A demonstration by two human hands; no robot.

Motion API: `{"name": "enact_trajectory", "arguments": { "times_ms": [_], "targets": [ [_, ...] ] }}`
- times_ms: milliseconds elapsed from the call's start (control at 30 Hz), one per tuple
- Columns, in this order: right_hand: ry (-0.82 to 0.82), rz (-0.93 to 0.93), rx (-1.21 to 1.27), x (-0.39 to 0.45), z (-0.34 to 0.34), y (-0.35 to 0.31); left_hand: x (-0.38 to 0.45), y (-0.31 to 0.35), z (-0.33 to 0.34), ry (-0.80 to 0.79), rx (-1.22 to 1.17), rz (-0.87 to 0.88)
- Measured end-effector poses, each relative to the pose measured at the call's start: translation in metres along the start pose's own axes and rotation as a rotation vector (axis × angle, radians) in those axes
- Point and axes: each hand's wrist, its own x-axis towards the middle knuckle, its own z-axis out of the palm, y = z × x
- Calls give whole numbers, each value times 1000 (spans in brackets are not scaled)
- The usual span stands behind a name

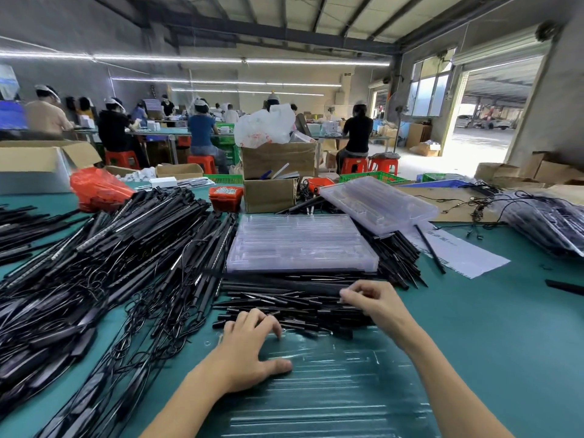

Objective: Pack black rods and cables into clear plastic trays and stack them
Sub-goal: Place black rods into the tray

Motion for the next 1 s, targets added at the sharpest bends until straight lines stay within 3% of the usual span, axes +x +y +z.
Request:
{"name": "enact_trajectory", "arguments": {
  "times_ms": [200,333,400,467,533,600,733,900,1000],
  "targets": [
    [-269,67,-29,-41,-9,3,-6,-5,-8,131,14,-2],
    [-412,143,-149,-54,-22,-7,-19,-17,-25,270,-484,68],
    [-477,155,-214,-55,-26,-11,-32,-19,-38,191,-742,82],
    [-515,154,-261,-56,-25,-13,-40,-18,-47,2,-799,108],
    [-518,160,-283,-56,-21,-14,-46,-13,-49,-221,-713,103],
    [-501,174,-290,-57,-18,-14,-51,-6,-45,-329,-511,71],
    [-520,176,-350,-59,-25,-19,-57,6,-34,-208,-281,76],
    [-713,279,-420,-63,-30,-25,-60,11,-29,-130,-299,90],
    [-688,280,-376,-65,-28,-20,-61,9,-27,-119,-341,93]
  ]
}}
